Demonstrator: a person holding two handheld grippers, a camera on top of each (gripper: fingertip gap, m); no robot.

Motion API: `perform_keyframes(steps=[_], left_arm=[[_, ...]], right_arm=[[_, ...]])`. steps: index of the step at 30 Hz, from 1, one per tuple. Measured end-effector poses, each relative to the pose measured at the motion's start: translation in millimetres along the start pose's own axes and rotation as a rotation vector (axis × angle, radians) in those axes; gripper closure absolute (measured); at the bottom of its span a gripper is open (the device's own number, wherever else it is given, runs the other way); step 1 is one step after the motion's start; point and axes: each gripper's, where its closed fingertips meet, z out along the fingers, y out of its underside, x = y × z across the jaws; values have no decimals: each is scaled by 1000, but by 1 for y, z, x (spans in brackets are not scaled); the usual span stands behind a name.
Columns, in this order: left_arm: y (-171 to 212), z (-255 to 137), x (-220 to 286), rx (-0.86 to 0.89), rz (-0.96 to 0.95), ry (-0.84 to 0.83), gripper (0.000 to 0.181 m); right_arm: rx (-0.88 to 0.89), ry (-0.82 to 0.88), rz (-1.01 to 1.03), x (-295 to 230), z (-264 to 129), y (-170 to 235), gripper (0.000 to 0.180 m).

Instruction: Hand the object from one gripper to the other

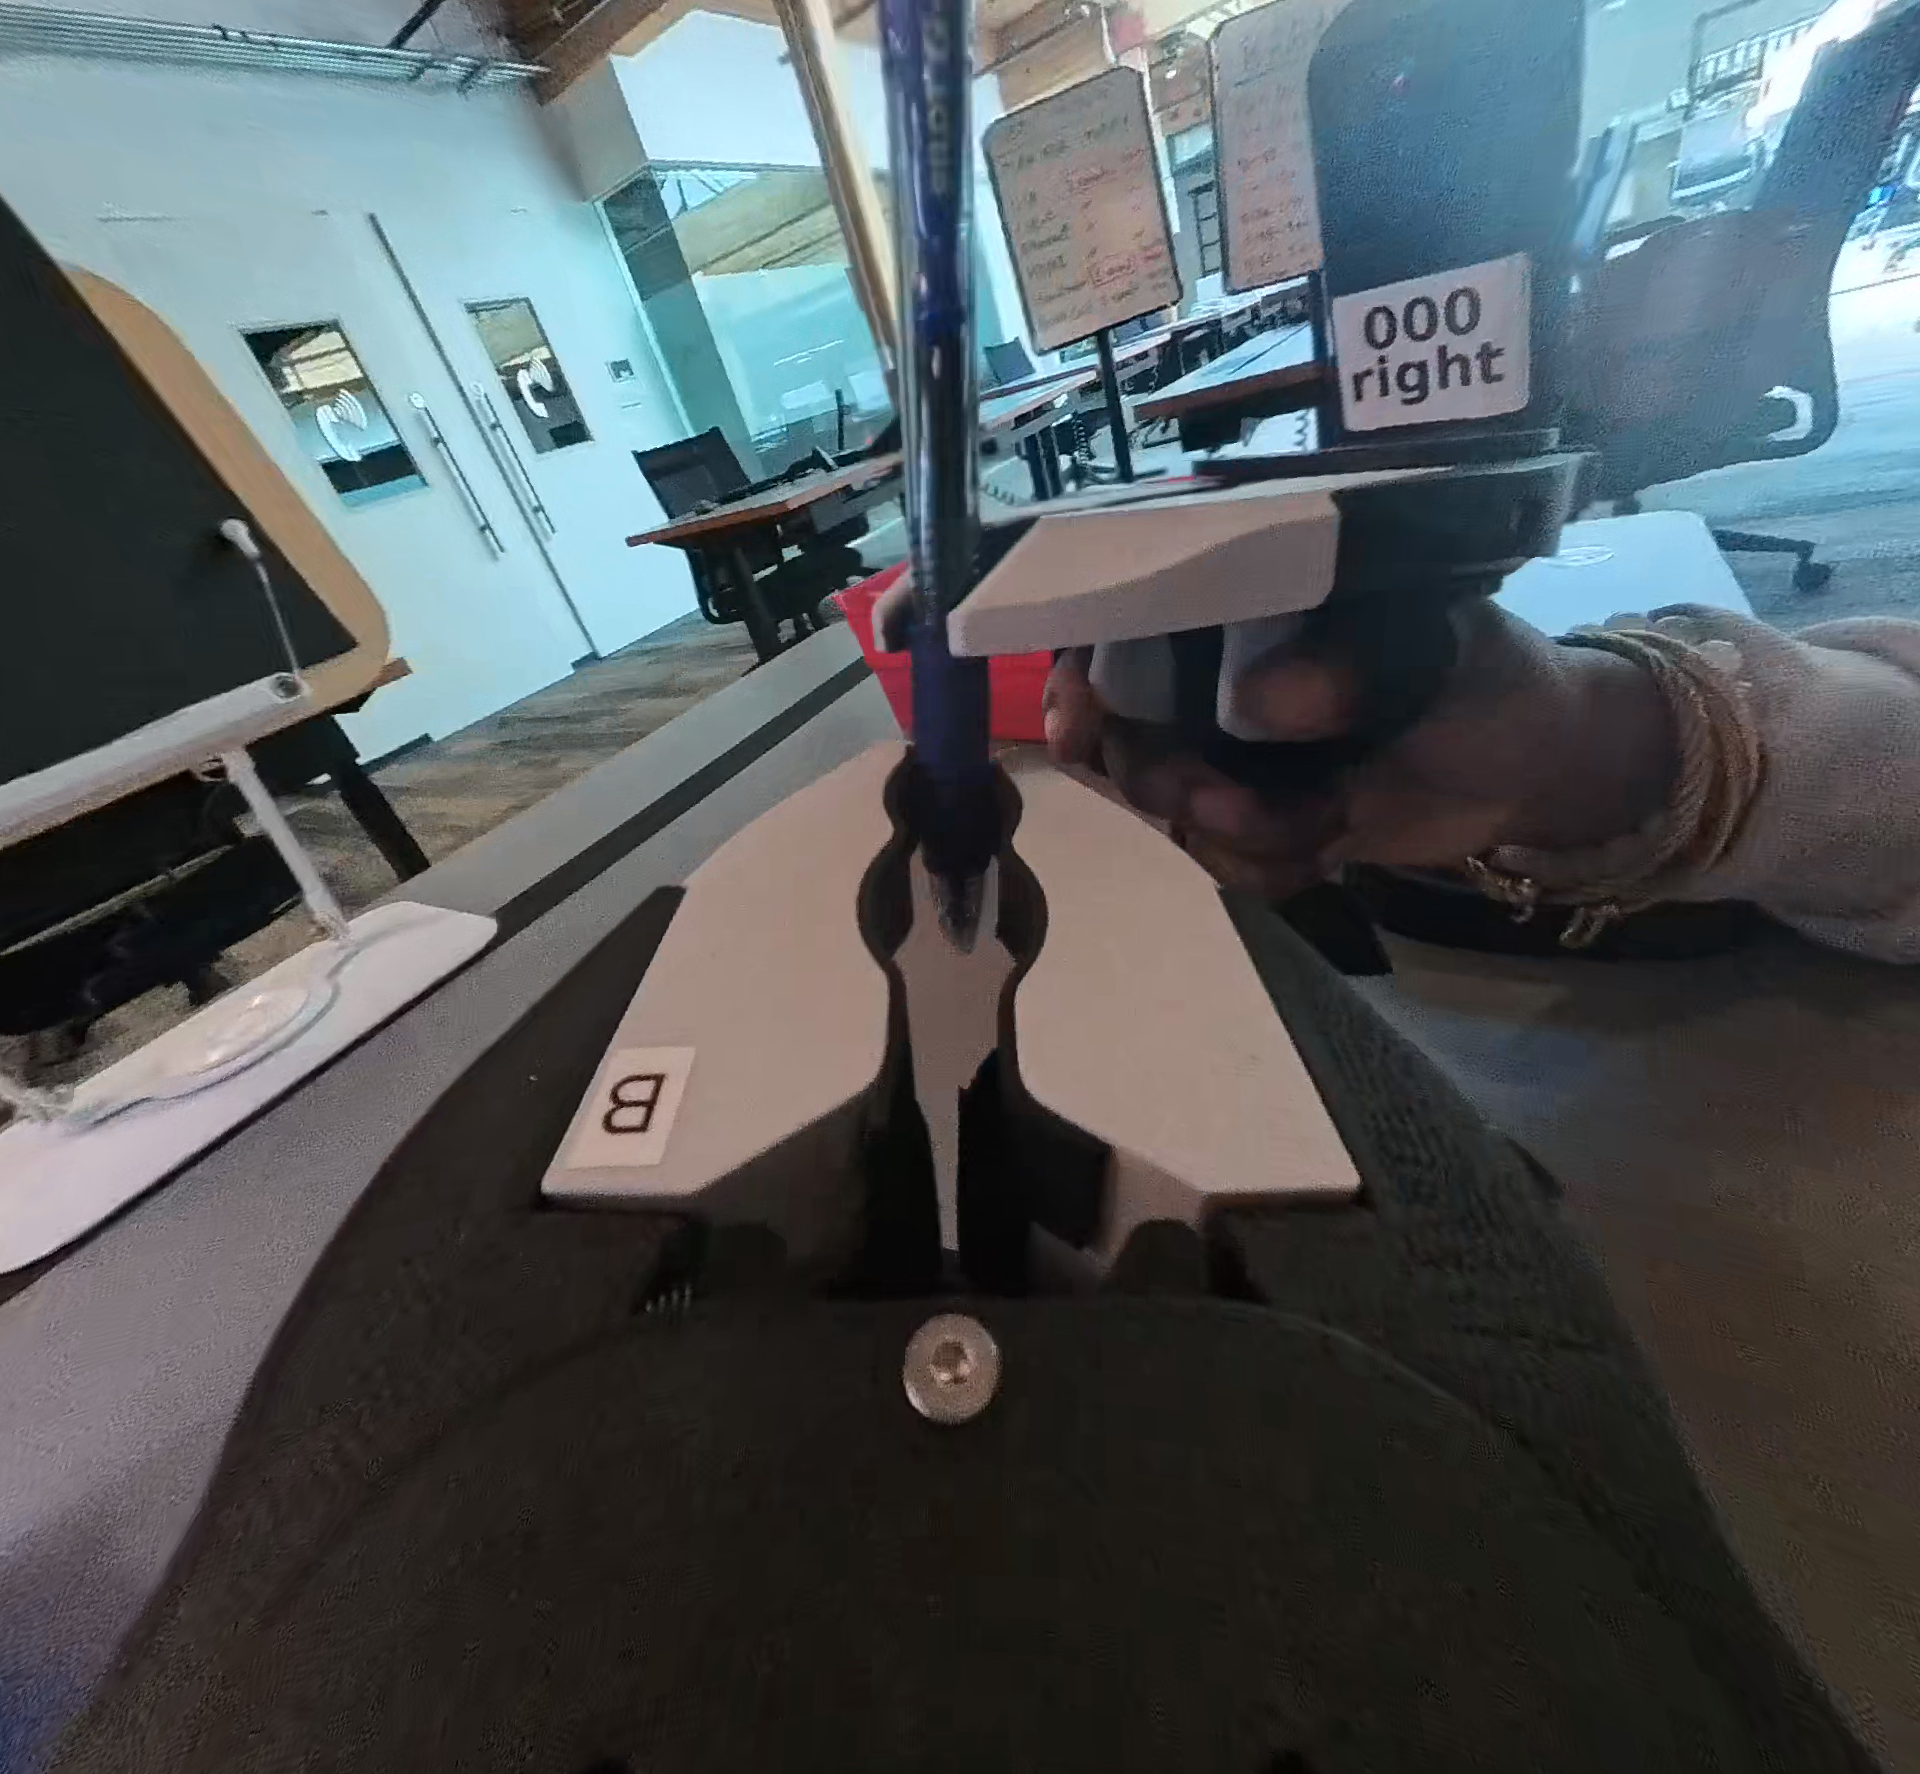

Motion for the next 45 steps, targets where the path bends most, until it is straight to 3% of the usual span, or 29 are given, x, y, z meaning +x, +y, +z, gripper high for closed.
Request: perform_keyframes(steps=[6,10,13,17,19,21,26,29,33,35,38,42,45], left_arm=[[-4,-1,16,27,-60,119,170],[-13,-4,36,76,-194,298,170],[-14,-5,38,87,-312,373,169],[-3,0,17,28,-108,136,152],[2,1,14,-6,-26,81,168],[7,1,11,-35,-81,81,169],[-2,-5,32,29,-468,396,170],[-19,-15,47,117,-621,596,170],[-29,-23,62,138,-645,716,170],[-27,-22,61,131,-628,701,170],[-22,-15,49,122,-621,592,166],[2,0,10,58,-550,252,137],[9,1,-9,36,-421,76,129]], right_arm=[[-32,-175,174,-12,2,6,148],[-24,-297,212,-25,-1,5,166],[-43,-247,86,-26,-1,6,167],[-81,-50,-22,-8,3,12,167],[-107,26,-69,-2,5,17,168],[-132,89,-99,3,7,22,168],[-126,135,-176,2,10,18,156],[-82,-24,-77,-17,10,11,154],[-46,-265,173,-39,5,4,166],[-53,-297,207,-41,4,4,168],[-64,-190,98,-31,5,6,171],[-150,149,-129,11,-1,7,171],[-282,377,-242,48,-18,10,172]])
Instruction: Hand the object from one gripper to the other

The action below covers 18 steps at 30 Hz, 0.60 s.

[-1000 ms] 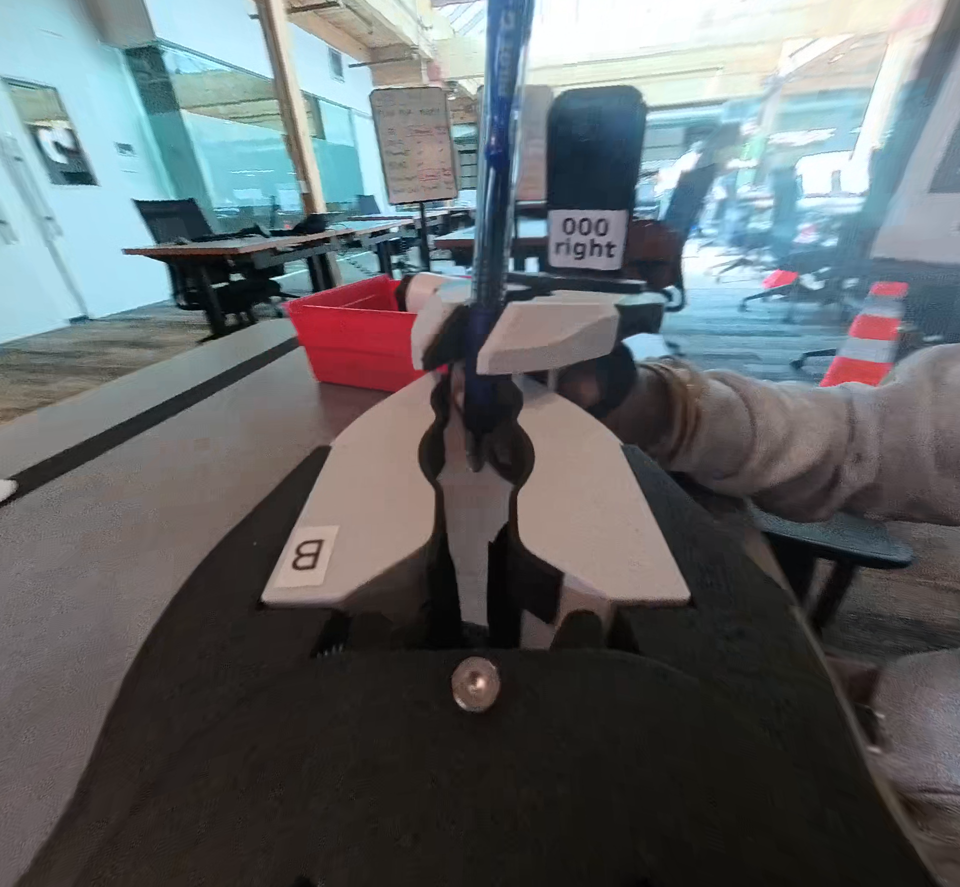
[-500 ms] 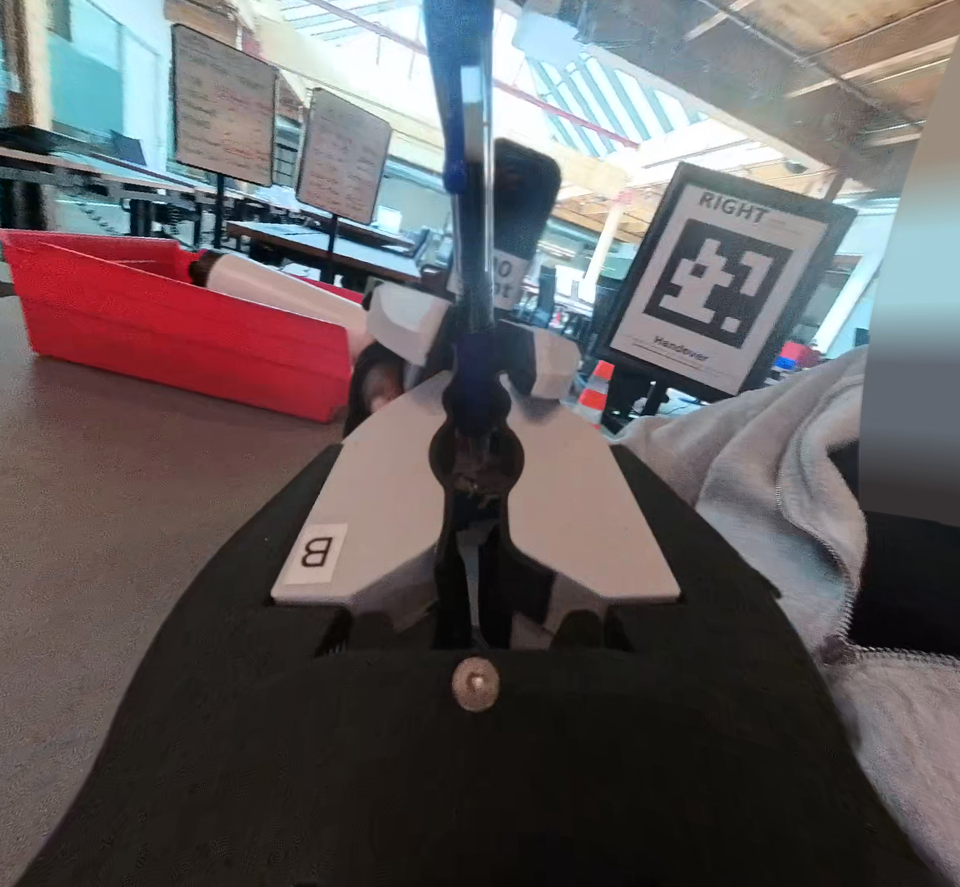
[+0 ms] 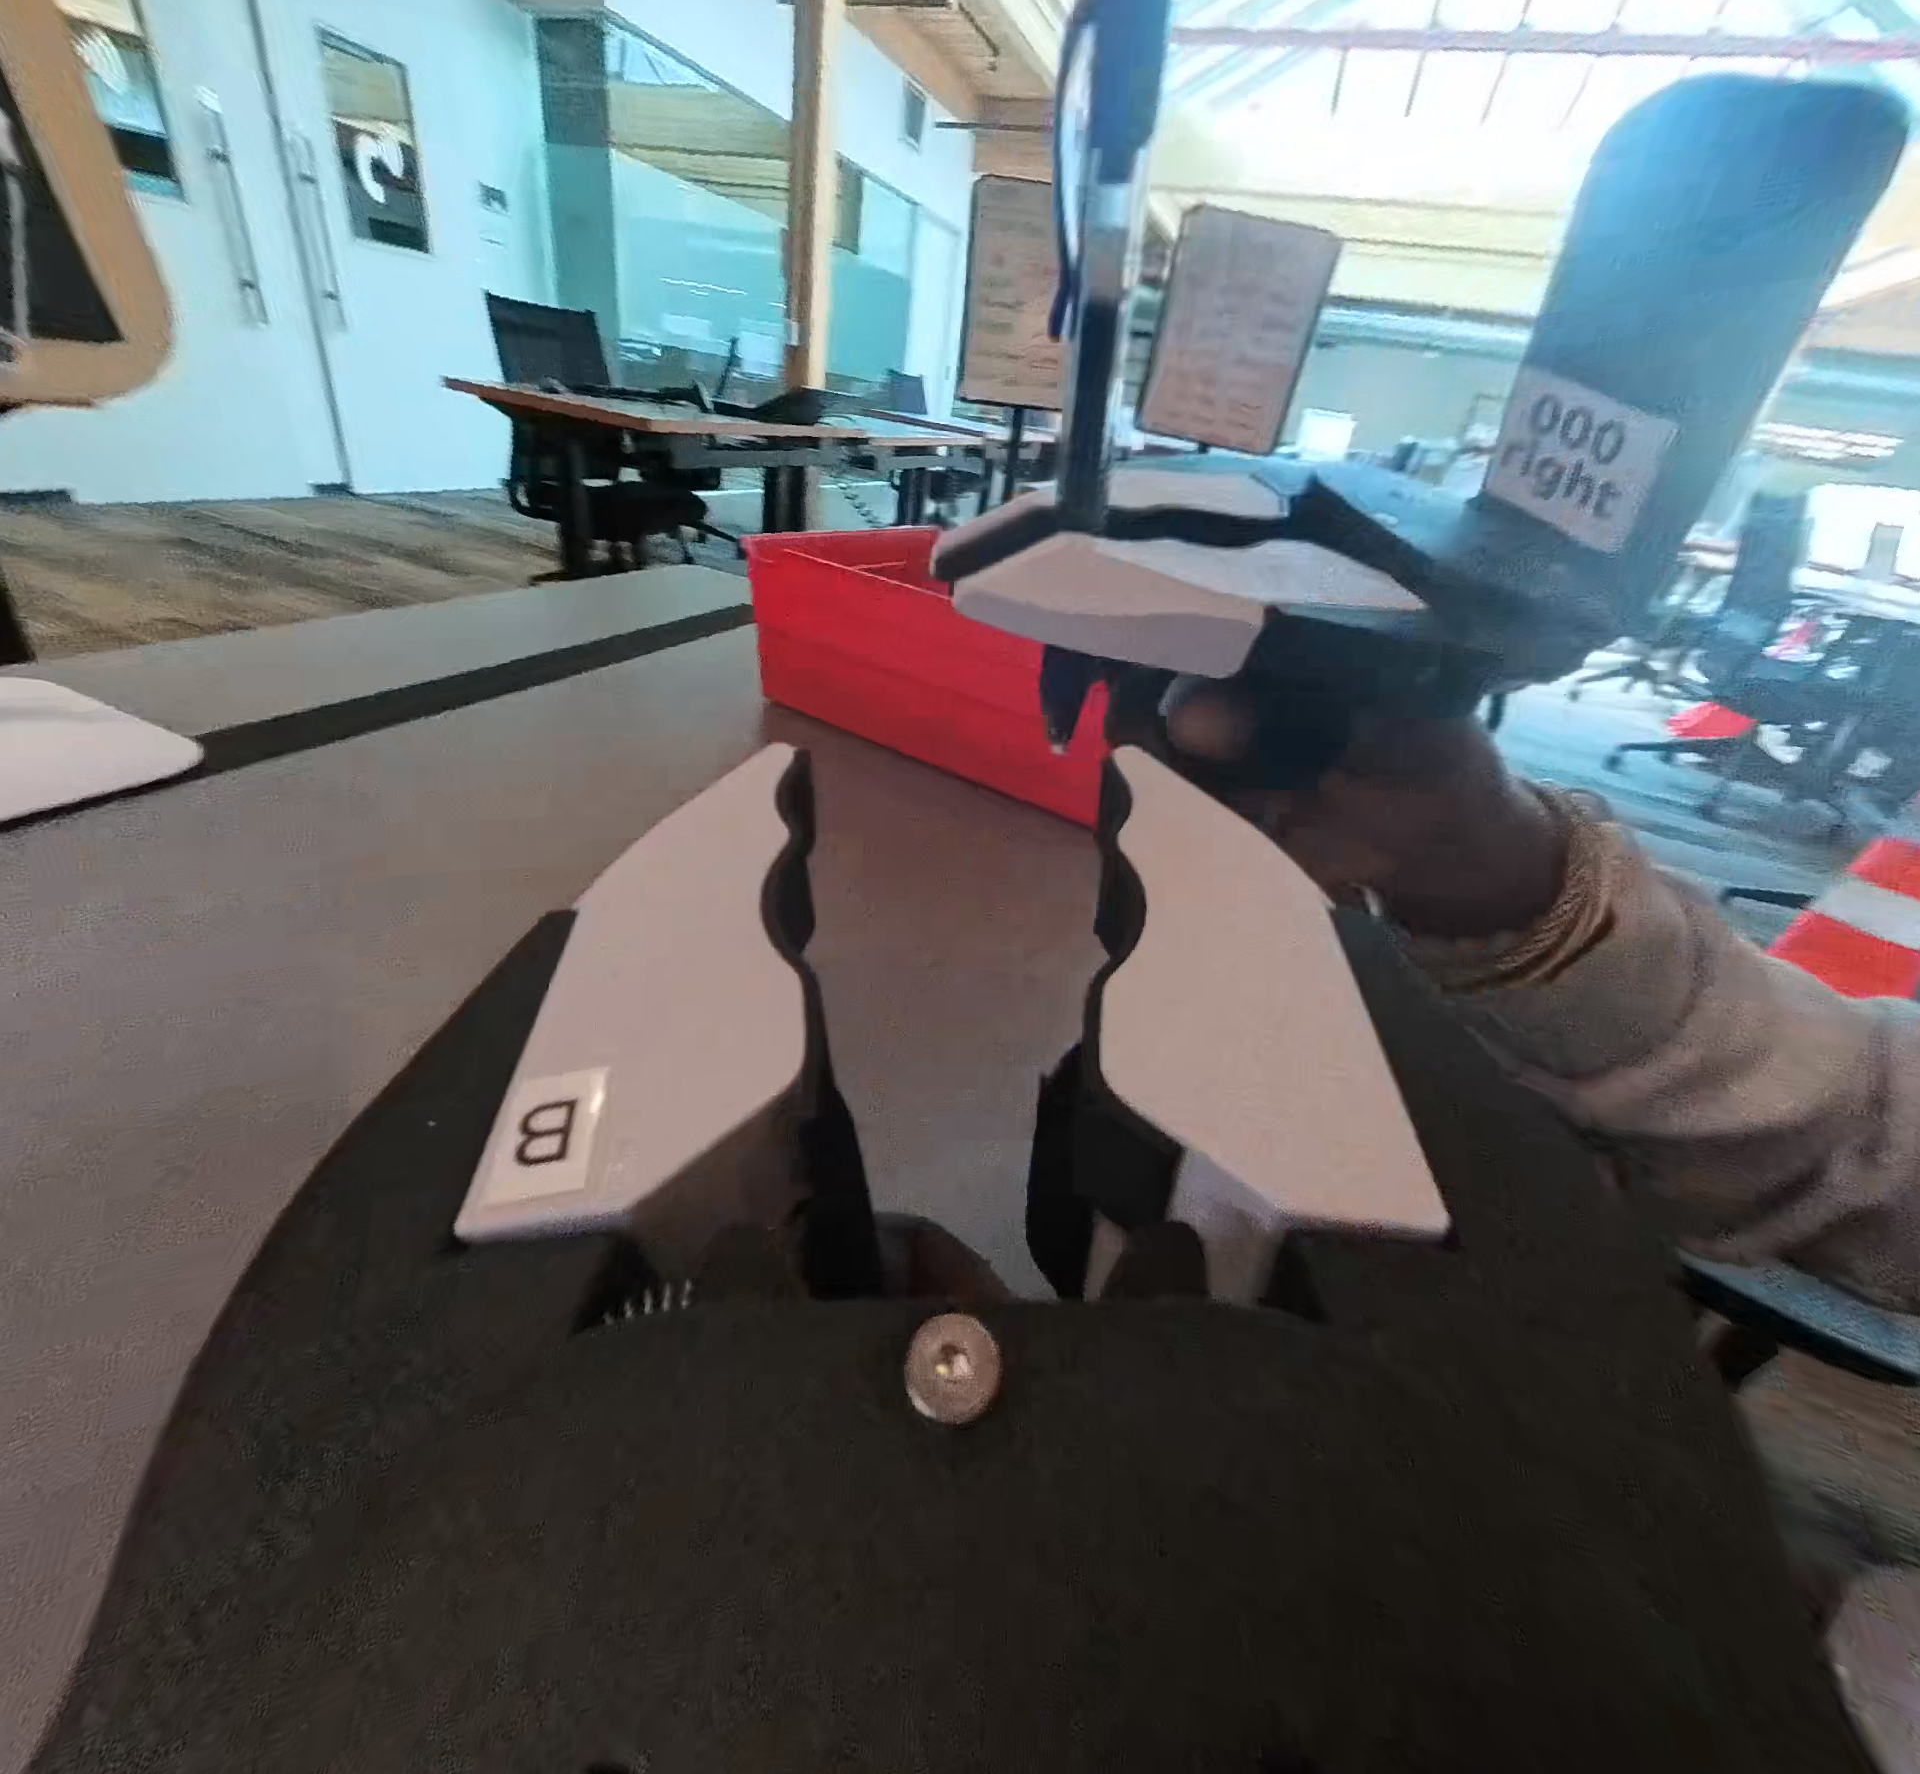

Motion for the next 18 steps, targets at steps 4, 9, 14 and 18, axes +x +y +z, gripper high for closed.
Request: perform_keyframes(steps=[4,9,14,18], left_arm=[[1,1,-1,-14,110,-50,129],[8,4,0,-54,157,-59,129],[12,4,-3,-73,171,-71,129],[15,5,-3,-87,202,-80,129]], right_arm=[[-121,216,-78,45,-13,10,171],[-182,380,-104,82,-32,12,171],[-191,441,-74,100,-46,12,171],[-196,474,-51,113,-54,12,171]])
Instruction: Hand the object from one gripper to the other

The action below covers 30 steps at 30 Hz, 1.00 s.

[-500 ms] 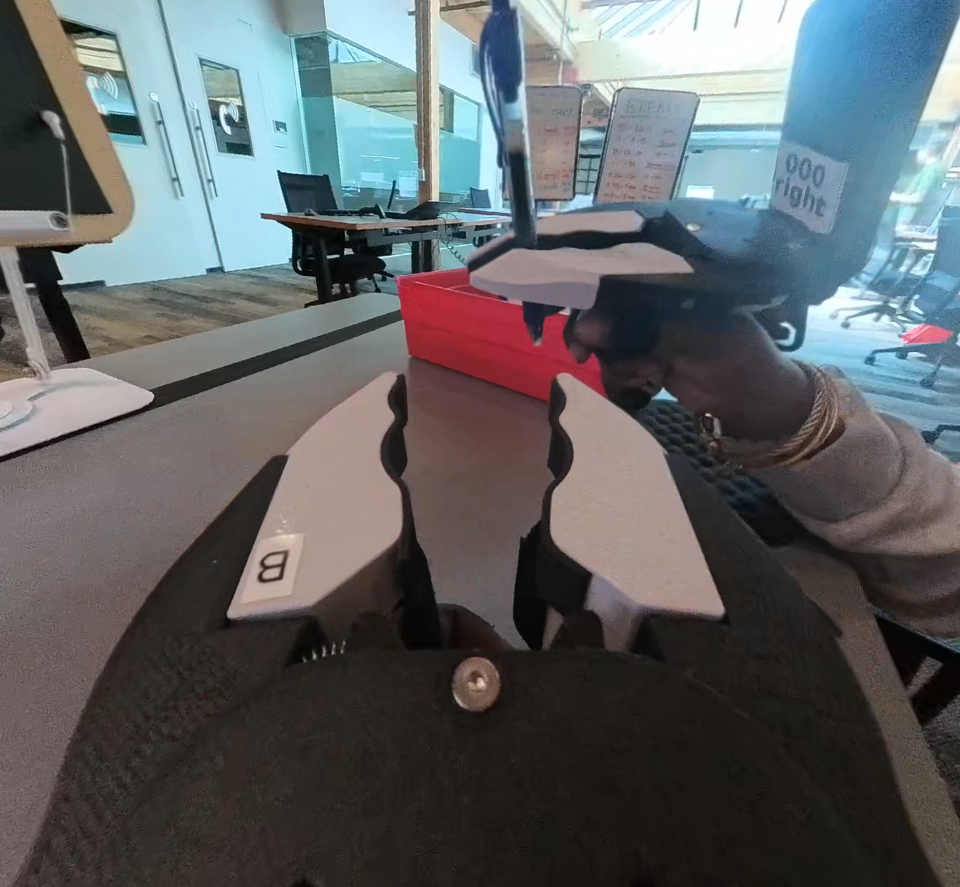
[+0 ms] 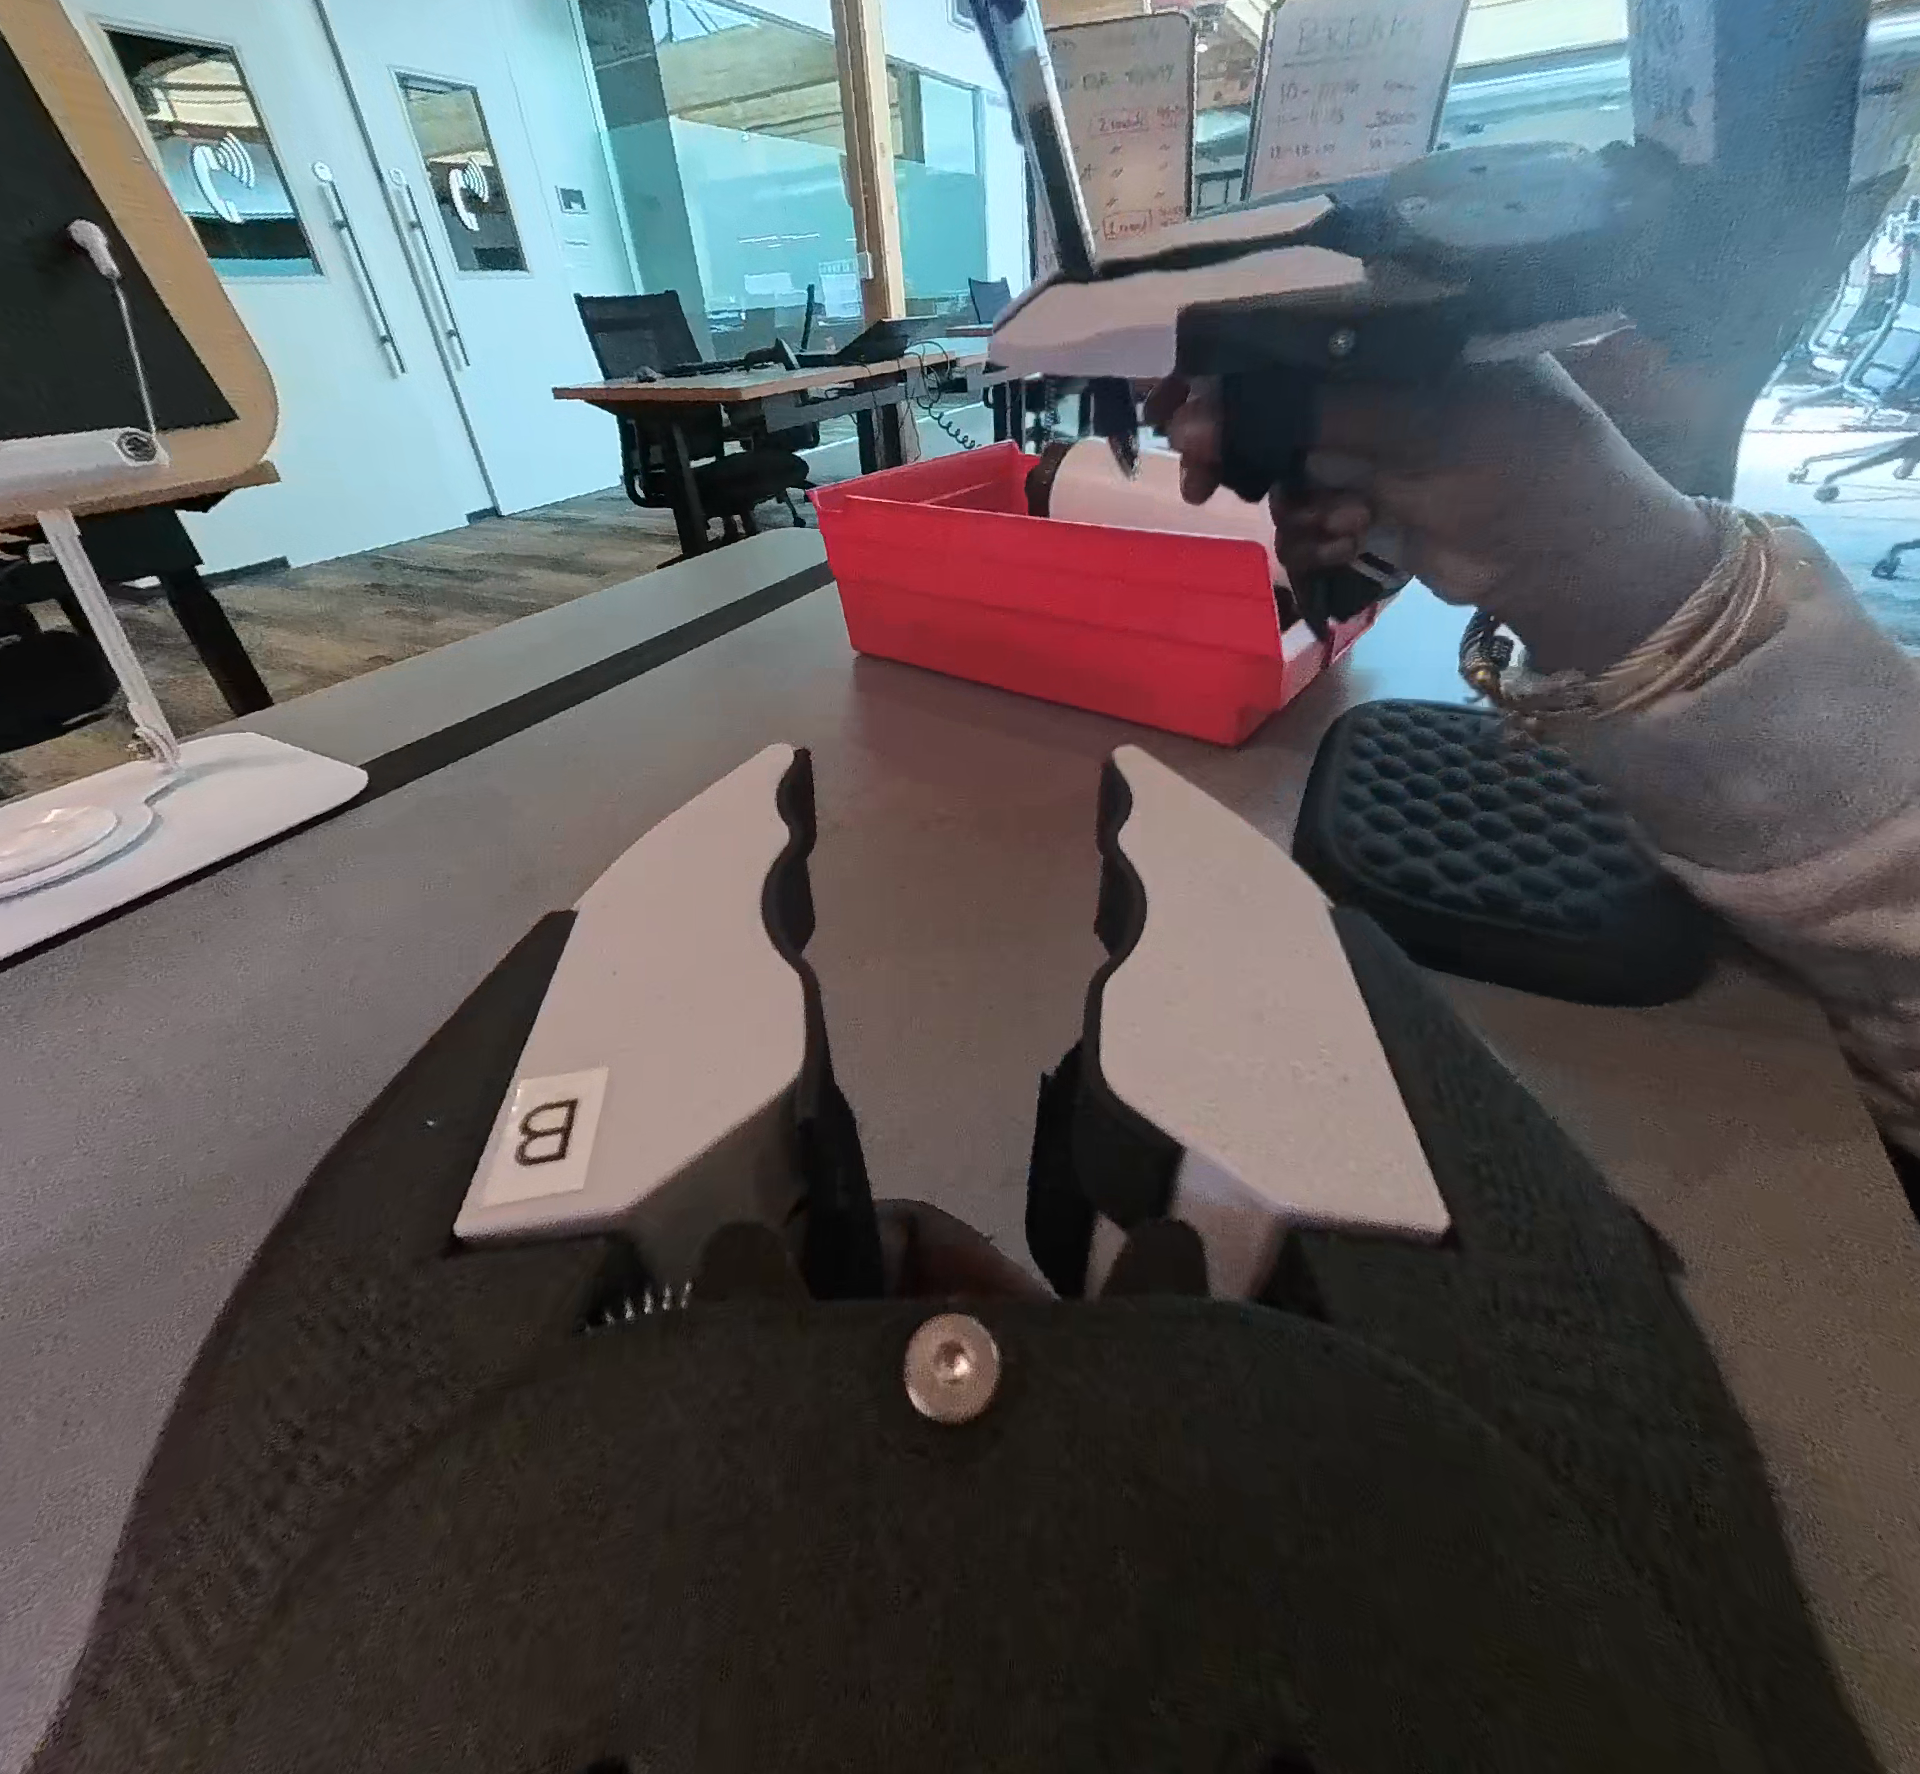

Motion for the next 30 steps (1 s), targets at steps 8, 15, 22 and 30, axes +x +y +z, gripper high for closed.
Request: perform_keyframes(steps=[8,15,22,30], left_arm=[[3,1,1,-14,29,-3,129],[5,2,3,-25,36,2,129],[7,2,4,-35,41,5,129],[6,2,8,-36,52,14,129]], right_arm=[[-42,65,30,33,-5,5,171],[-228,181,155,122,-18,44,171],[-509,123,342,141,-23,132,170],[-772,85,367,130,-28,186,166]])
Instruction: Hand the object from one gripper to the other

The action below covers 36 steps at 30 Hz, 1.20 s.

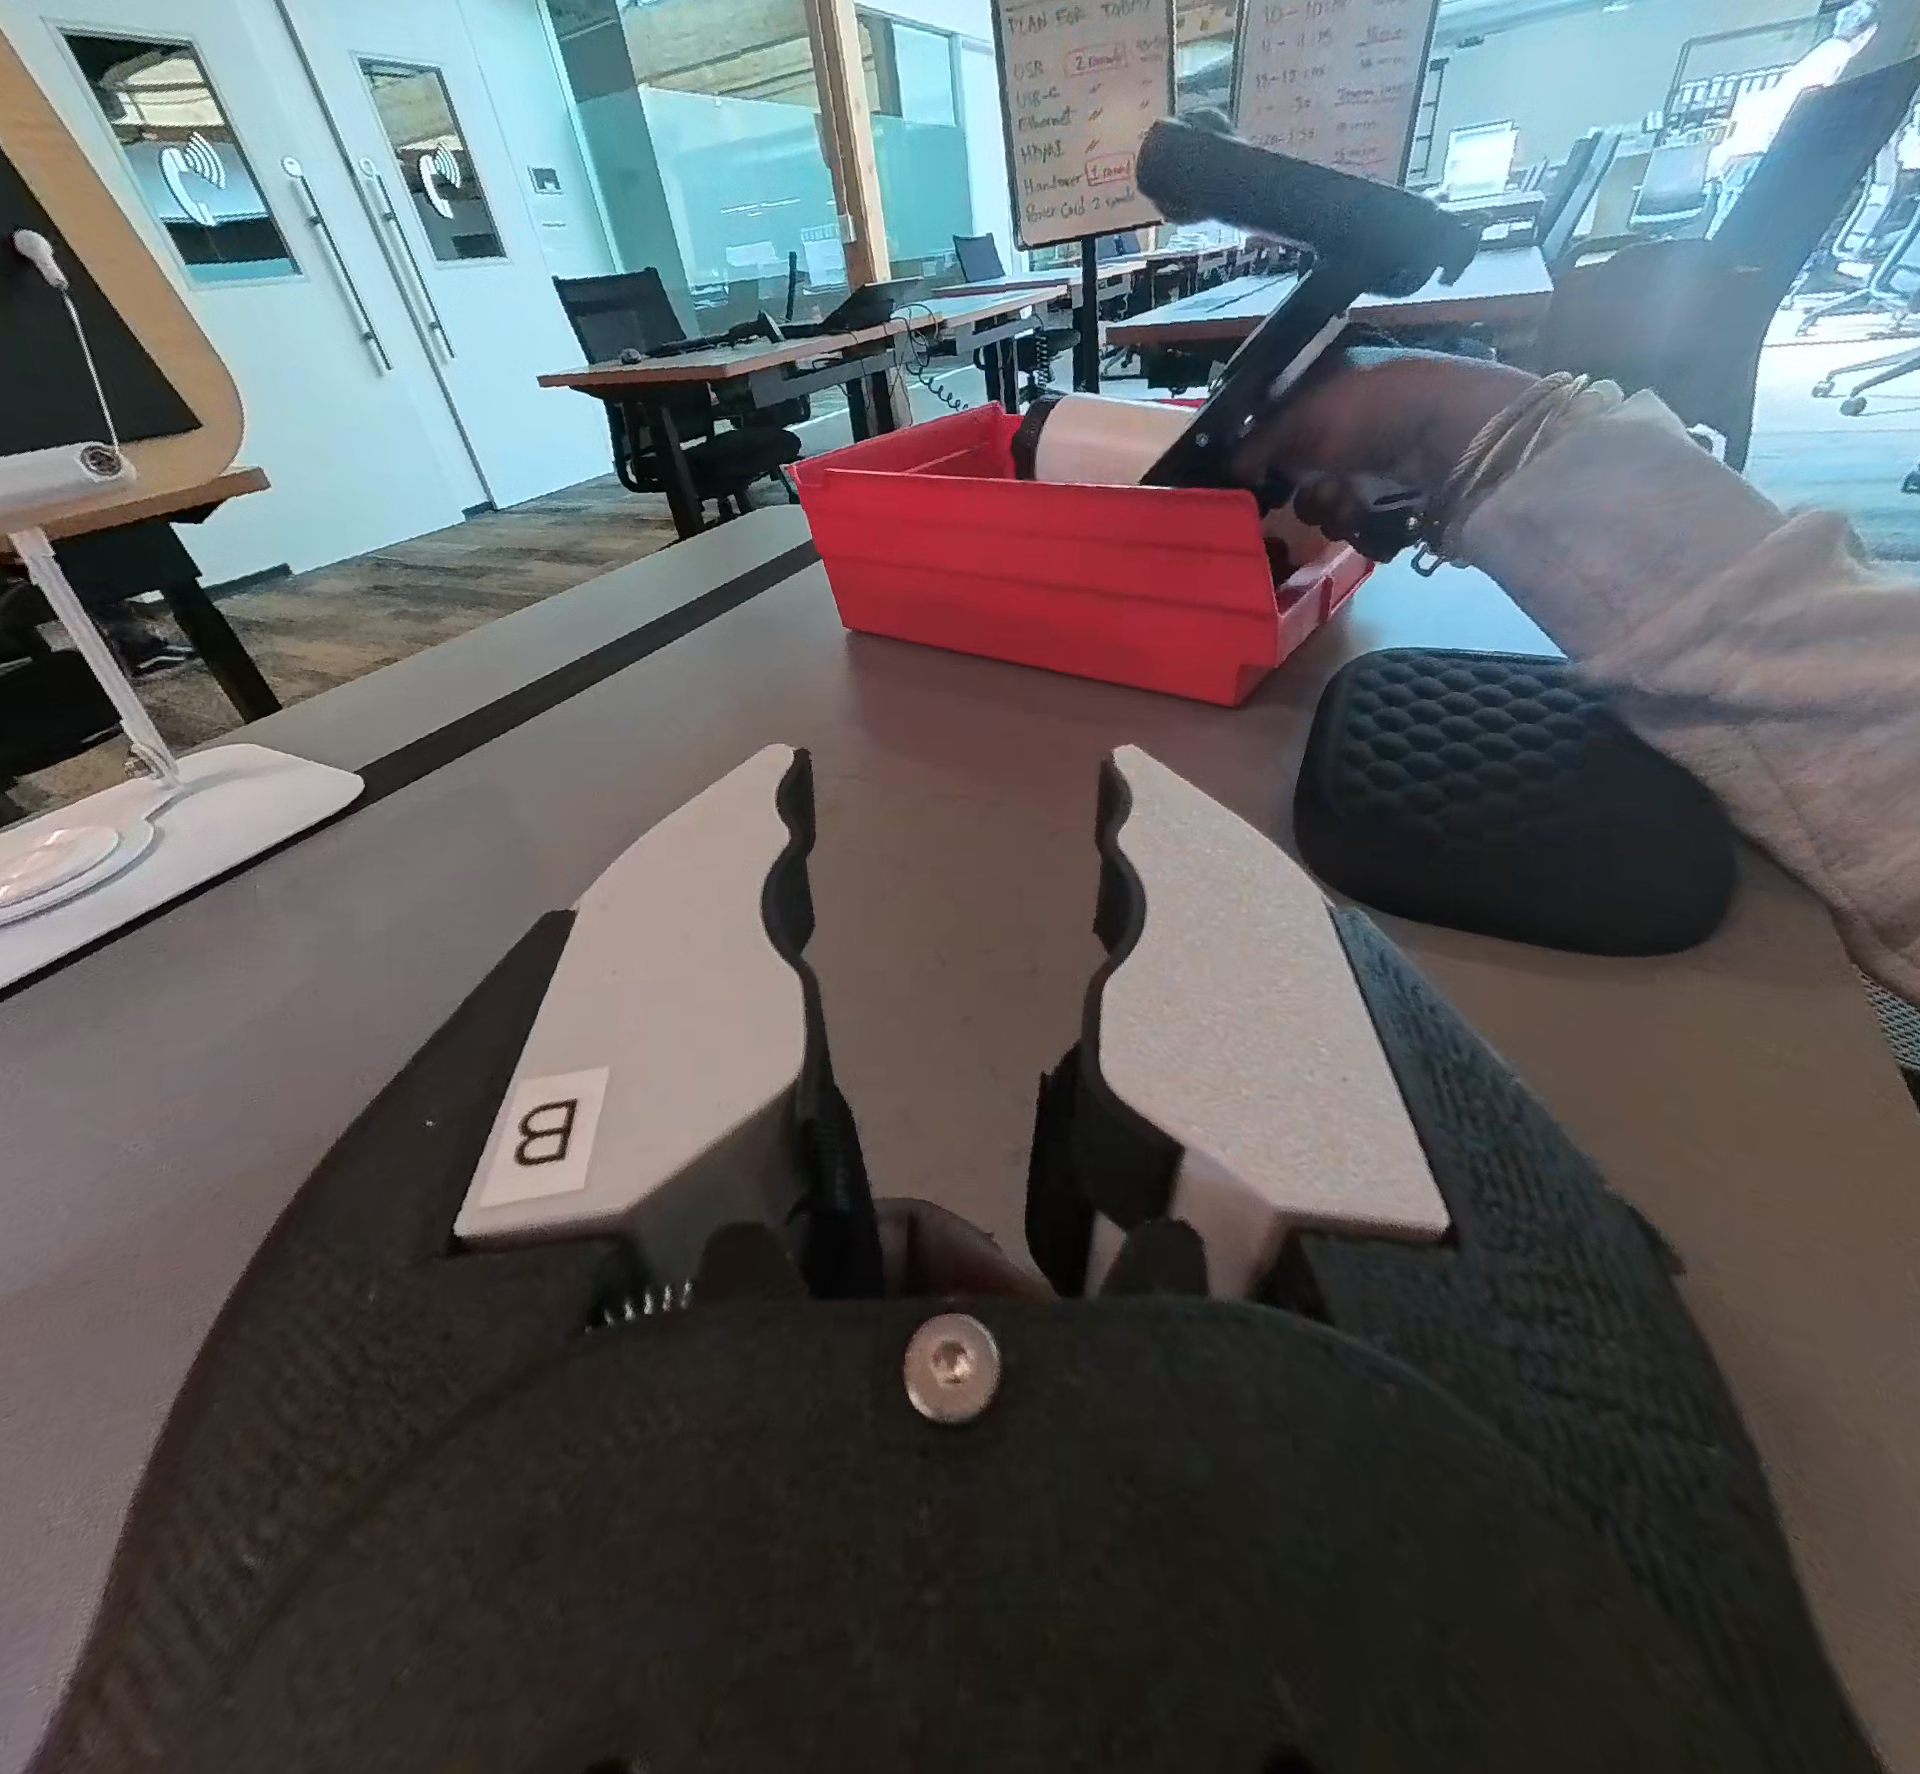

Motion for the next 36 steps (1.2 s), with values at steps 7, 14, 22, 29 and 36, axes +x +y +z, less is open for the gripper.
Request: perform_keyframes(steps=[7,14,22,29,36], left_arm=[[0,0,3,2,-7,16,129],[1,0,3,-1,-20,16,129],[-2,0,3,8,-37,19,128],[-11,-5,8,15,-121,68,124],[-42,-54,16,-55,-218,208,95]], right_arm=[[48,46,26,6,-1,-6,130],[79,227,86,26,-8,-11,79],[563,356,164,40,-79,-73,131],[900,-364,-268,-117,-120,-92,162],[377,-985,-183,-237,-90,-35,89]])
